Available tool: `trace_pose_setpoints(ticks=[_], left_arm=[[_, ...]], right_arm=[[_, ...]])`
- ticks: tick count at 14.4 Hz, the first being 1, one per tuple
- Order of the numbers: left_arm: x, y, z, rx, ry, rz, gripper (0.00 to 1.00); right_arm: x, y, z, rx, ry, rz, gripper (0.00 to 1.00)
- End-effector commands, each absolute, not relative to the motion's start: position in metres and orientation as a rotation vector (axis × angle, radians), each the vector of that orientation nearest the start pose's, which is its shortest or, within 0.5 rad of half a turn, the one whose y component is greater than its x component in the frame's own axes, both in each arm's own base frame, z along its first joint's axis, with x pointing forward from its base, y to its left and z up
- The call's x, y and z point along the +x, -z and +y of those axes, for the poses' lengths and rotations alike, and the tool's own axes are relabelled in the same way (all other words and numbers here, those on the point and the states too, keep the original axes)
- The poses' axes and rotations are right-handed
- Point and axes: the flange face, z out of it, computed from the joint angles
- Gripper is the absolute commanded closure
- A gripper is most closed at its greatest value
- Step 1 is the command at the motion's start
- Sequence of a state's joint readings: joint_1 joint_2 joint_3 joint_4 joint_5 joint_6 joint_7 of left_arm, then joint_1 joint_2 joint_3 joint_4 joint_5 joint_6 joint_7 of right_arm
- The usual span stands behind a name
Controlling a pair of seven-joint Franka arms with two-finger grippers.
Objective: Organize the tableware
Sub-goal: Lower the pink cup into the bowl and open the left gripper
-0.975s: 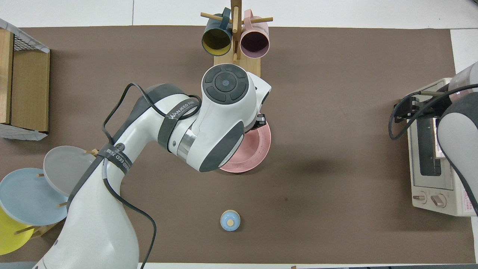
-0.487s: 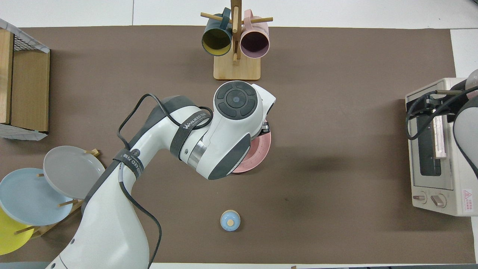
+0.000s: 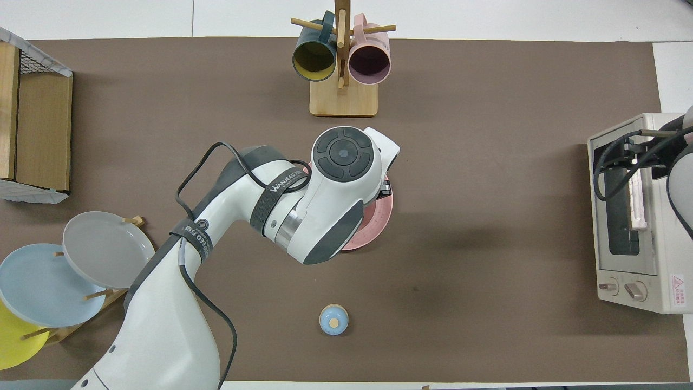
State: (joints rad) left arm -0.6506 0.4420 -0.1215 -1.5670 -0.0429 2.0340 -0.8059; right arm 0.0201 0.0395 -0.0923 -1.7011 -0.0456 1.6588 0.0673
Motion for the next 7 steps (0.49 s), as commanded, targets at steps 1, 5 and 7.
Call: trace_pose_setpoints(ticks=[1, 5, 7], left_arm=[[0.488, -0.388, -0.466, -3.203, -0.022, -0.104, 0.47], [0.490, -0.405, -0.461, -3.198, -0.013, -0.098, 0.00], [0.496, -0.435, -0.444, -3.199, 0.003, -0.119, 0.00]], right_arm=[[0.563, -0.553, -0.050, -3.161, -0.134, 0.199, 0.00], [0.563, -0.555, -0.051, -3.160, -0.146, 0.202, 0.00], [0.563, -0.555, -0.052, -3.160, -0.159, 0.205, 0.00]])
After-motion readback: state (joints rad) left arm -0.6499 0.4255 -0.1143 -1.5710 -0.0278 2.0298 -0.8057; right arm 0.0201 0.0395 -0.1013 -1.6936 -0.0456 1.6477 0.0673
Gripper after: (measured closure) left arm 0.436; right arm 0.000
